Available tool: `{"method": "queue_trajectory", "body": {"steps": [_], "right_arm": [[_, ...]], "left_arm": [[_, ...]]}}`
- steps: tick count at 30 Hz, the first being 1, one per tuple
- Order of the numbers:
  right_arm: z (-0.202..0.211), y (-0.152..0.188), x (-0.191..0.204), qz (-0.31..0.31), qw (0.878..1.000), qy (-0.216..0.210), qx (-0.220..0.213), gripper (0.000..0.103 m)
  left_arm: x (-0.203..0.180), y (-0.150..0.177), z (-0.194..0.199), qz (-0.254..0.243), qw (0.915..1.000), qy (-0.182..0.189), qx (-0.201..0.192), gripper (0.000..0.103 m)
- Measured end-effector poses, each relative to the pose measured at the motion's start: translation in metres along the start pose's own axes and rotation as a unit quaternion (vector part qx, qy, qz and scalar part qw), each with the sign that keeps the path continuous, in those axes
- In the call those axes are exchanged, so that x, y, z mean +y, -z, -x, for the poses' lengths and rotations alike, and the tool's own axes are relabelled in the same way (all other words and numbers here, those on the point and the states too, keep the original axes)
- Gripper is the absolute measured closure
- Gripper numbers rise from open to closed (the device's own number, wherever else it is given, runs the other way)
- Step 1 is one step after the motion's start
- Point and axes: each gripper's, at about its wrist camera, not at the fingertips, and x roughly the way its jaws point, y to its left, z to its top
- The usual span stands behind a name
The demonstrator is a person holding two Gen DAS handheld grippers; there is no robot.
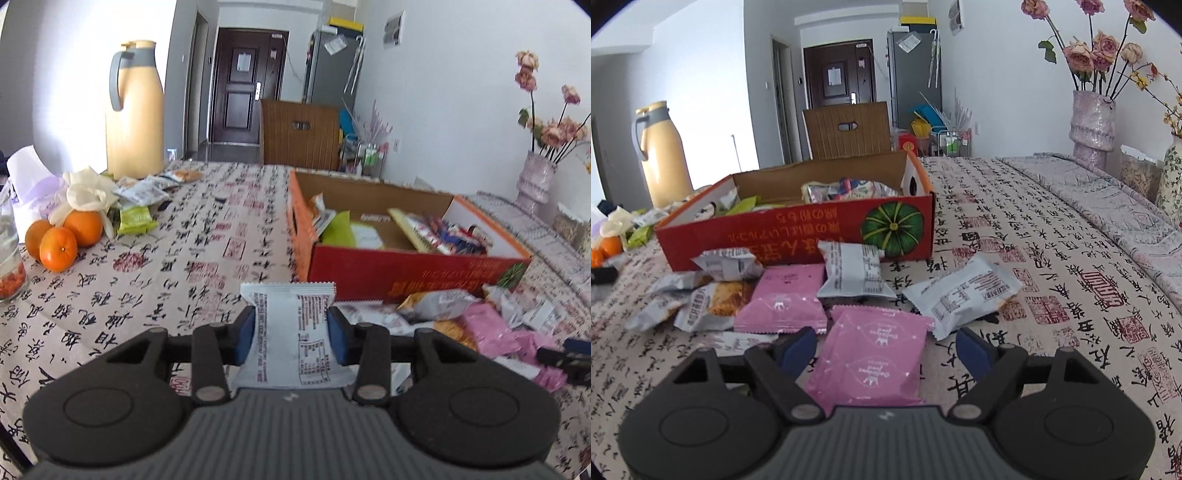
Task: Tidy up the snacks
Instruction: 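Carry both packets over the box and open both tools to drop them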
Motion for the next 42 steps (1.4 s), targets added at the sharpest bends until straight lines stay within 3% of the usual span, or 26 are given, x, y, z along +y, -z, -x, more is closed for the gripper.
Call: {"method": "queue_trajectory", "body": {"steps": [4,9,18,32,42], "right_arm": [[-0.007,0.002,0.002,0.004,1.0,-0.004,0.014,0.026],[-0.014,0.004,0.013,0.025,0.999,-0.003,0.021,0.043],[0.016,-0.003,0.009,0.027,0.999,-0.026,-0.033,0.043],[-0.002,-0.082,0.029,0.041,0.992,-0.064,-0.102,0.043],[-0.044,-0.13,0.046,0.041,0.99,-0.079,-0.112,0.043]], "left_arm": [[-0.005,-0.005,0.005,0.013,0.9998,0.002,-0.013,0.061],[-0.014,-0.007,0.007,0.015,0.9997,0.004,-0.02,0.061],[-0.029,-0.018,0.007,0.014,0.9992,0.013,-0.036,0.061],[-0.061,-0.071,-0.025,0.036,0.9964,0.023,-0.073,0.061],[-0.077,-0.099,-0.068,0.036,0.9966,0.021,-0.071,0.061]]}}
